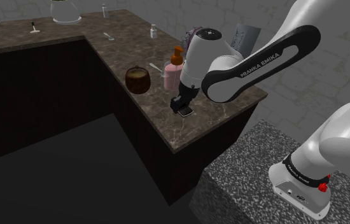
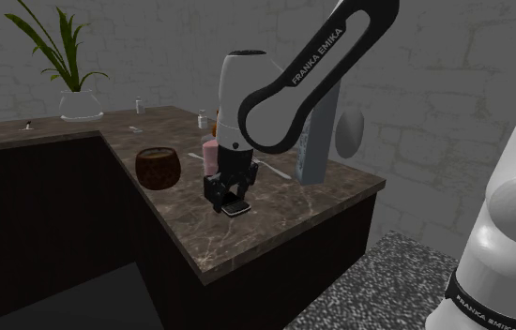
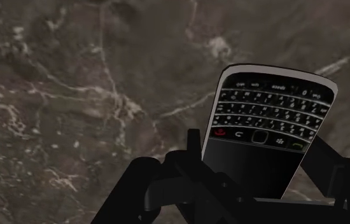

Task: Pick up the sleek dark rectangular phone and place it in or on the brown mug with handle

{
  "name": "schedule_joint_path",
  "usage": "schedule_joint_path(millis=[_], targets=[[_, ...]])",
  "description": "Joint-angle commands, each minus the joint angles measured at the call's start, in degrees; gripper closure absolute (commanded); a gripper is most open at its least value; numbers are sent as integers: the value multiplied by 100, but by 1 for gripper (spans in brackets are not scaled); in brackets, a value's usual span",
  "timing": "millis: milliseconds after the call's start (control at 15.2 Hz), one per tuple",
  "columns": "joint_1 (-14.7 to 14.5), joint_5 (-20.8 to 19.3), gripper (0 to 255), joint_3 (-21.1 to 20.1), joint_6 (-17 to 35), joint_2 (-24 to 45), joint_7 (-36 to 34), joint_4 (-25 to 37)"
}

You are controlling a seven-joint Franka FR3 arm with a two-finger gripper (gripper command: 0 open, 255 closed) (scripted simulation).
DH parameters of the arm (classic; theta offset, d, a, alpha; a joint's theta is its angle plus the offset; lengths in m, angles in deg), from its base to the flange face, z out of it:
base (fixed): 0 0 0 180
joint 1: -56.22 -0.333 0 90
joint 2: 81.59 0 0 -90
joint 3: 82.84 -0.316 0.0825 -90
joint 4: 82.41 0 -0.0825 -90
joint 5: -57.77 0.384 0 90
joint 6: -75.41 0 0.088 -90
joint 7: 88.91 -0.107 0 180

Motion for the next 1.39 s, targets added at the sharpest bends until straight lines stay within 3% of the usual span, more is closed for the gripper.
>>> schedule_joint_path(millis=[0,198,1320], targets=[[3,-1,255,4,-3,5,0,-3],[3,-5,255,2,1,7,-5,-5],[-137,658,255,147,-1391,-917,552,538]])
